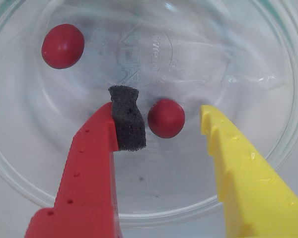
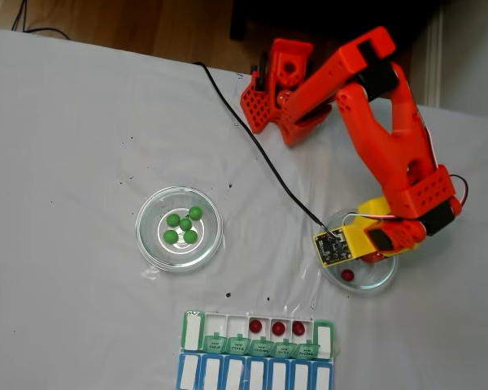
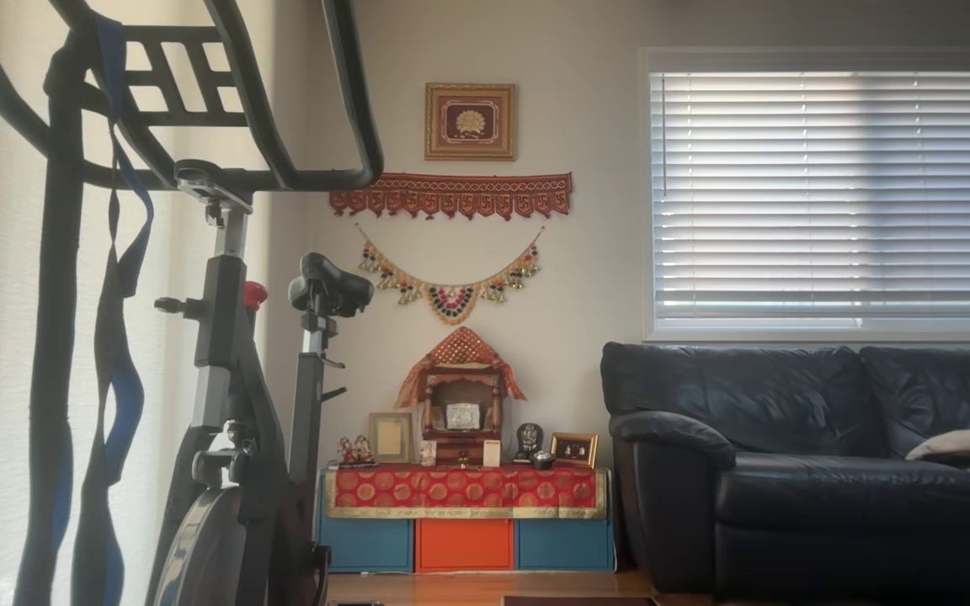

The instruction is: Sort medicines into box.

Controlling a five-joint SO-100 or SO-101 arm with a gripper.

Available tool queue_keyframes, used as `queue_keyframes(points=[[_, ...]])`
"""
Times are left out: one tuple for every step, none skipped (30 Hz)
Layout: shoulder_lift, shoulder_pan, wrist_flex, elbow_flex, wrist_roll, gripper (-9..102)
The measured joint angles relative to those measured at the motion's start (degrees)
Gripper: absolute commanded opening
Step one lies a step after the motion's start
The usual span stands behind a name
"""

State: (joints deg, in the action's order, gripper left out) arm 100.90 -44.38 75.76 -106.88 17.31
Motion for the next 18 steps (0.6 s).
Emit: queue_keyframes(points=[[0.00,-0.26,0.09,0.00,0.00,21],[0.00,-0.44,0.18,0.00,0.00,21],[0.00,-0.70,0.26,0.00,0.00,21],[0.00,-0.79,0.35,0.00,0.00,21],[0.00,-0.88,0.35,0.00,0.00,21],[0.00,-0.97,0.35,0.00,0.00,21],[0.00,-0.97,0.53,0.00,0.00,21],[-0.35,-0.97,0.79,0.09,0.00,21],[-0.53,-0.97,0.88,0.09,0.00,21],[-0.88,-0.97,1.05,0.09,0.00,21],[-1.41,-0.97,1.23,0.09,0.00,21],[-1.76,-0.97,1.32,0.09,0.00,21],[-2.02,-0.97,1.32,0.09,0.00,21],[-2.29,-0.97,1.32,0.18,-0.09,21],[-2.55,-0.97,1.32,0.18,-0.26,21],[-2.81,-0.97,1.32,0.18,-0.53,21],[-2.99,-1.05,1.32,0.18,-0.62,20],[-3.08,-1.23,1.32,0.18,-0.79,20]])
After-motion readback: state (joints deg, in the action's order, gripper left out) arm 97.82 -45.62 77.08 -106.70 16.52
